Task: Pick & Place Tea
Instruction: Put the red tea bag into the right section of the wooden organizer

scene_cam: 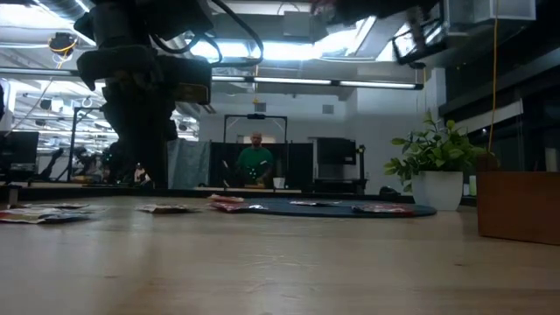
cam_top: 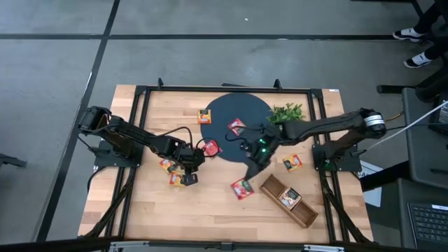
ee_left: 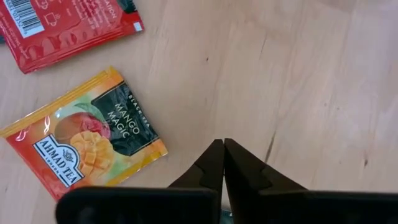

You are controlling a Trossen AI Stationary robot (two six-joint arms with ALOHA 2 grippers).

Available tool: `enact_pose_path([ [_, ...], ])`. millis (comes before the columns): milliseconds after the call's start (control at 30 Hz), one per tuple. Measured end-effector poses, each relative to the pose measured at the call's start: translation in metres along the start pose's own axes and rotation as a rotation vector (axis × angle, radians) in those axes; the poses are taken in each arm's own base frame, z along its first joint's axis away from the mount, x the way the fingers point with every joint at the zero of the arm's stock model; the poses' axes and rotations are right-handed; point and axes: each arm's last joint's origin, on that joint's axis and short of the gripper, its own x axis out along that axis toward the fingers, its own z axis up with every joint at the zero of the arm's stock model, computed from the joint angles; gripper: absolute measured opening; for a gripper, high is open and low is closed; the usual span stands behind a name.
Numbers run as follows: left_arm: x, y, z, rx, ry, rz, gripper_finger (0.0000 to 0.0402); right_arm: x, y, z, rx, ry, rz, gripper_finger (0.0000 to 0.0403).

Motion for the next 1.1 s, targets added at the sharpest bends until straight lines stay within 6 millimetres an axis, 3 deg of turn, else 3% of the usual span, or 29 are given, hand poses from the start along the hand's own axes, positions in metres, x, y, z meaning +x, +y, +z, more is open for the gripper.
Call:
enact_pose_path([
  [300,0.0,0.0,0.0,0.0,-0.003,0.001,0.0006,-0.02,0.006,-0.045,0.071,0.105,-0.207,0.0002],
  [733,0.0,0.0,0.0,-0.004,-0.004,0.0,0.0006,-0.018,-0.005,-0.115,0.167,0.362,-0.515,0.0002],
  [1100,0.0,0.0,0.0,-0.008,-0.005,0.0,0.0008,-0.006,-0.005,-0.148,0.2,0.316,-0.664,0.0003],
])
